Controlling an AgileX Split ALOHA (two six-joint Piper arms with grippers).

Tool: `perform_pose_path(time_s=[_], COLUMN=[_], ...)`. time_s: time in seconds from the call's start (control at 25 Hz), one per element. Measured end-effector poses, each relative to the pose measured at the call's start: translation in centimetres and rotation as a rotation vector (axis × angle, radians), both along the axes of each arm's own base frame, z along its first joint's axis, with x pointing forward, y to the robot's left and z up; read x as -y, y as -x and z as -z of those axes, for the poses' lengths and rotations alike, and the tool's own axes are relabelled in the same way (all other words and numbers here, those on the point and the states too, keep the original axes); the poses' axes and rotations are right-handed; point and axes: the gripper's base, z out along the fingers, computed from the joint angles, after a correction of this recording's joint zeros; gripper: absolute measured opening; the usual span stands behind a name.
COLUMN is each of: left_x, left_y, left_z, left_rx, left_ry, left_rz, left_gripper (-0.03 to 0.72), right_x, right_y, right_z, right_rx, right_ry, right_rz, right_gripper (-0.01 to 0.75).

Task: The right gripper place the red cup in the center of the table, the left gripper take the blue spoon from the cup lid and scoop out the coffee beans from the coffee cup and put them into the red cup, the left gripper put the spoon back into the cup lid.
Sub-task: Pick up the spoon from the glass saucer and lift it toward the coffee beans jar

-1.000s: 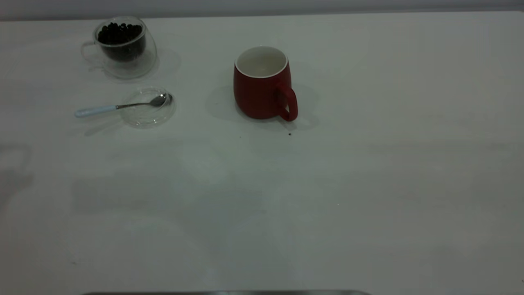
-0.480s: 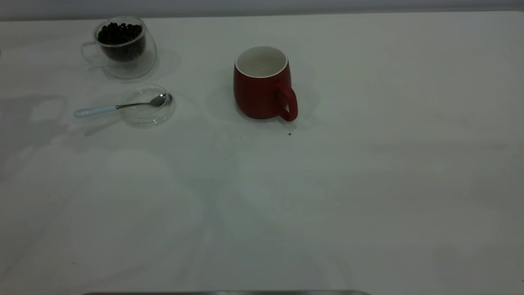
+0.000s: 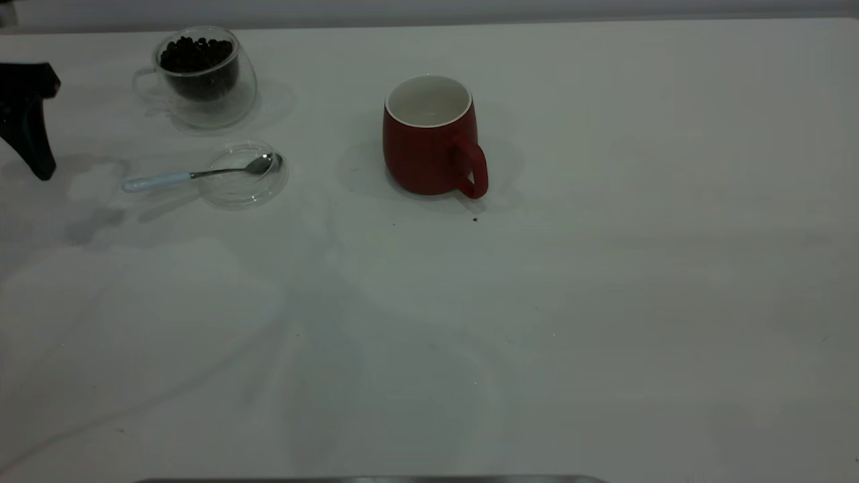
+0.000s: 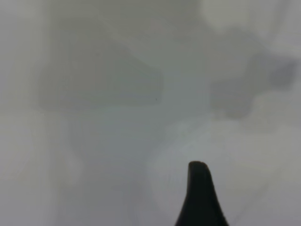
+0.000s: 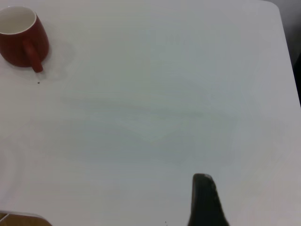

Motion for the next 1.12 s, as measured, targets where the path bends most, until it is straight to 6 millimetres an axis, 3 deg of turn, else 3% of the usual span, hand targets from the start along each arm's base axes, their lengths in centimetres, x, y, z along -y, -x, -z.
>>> perform_pose_path(time_s=[0.16,0.32,0.44,0.6,0.84,1.12], left_x=[-1.3,-5.2,-7.2,-7.5,-6.9,-5.6], left_y=[-0.7,-1.7,-1.3,-1.9,-2.9,-2.1], left_z=[-0.6,-1.4,-1.2,-1.9,-2.7,2.1], left_rx=[0.027,-0.001,-0.086,0.044,0.221,0.130], left_ry=[0.024,0.066,0.240,0.566,0.706,0.762], left_rz=[-0.060,-0.236,-0.283,-0.287,-0.121,-0.065], left_gripper=[0.587,0.587,0.587,0.587,0.587,0.587], right_x=[0.0,0.0,0.0,0.0,0.0,0.0], right_y=[0.0,0.0,0.0,0.0,0.0,0.0], right_z=[0.0,0.0,0.0,0.0,0.0,0.0], right_rx=[0.000,0.000,0.000,0.000,0.000,0.000], right_ry=[0.000,0.000,0.000,0.000,0.001,0.001], right_rz=[0.000,0.000,0.000,0.000,0.000,0.000], right_gripper=[0.521,0.521,0.521,0.521,0.521,0.521])
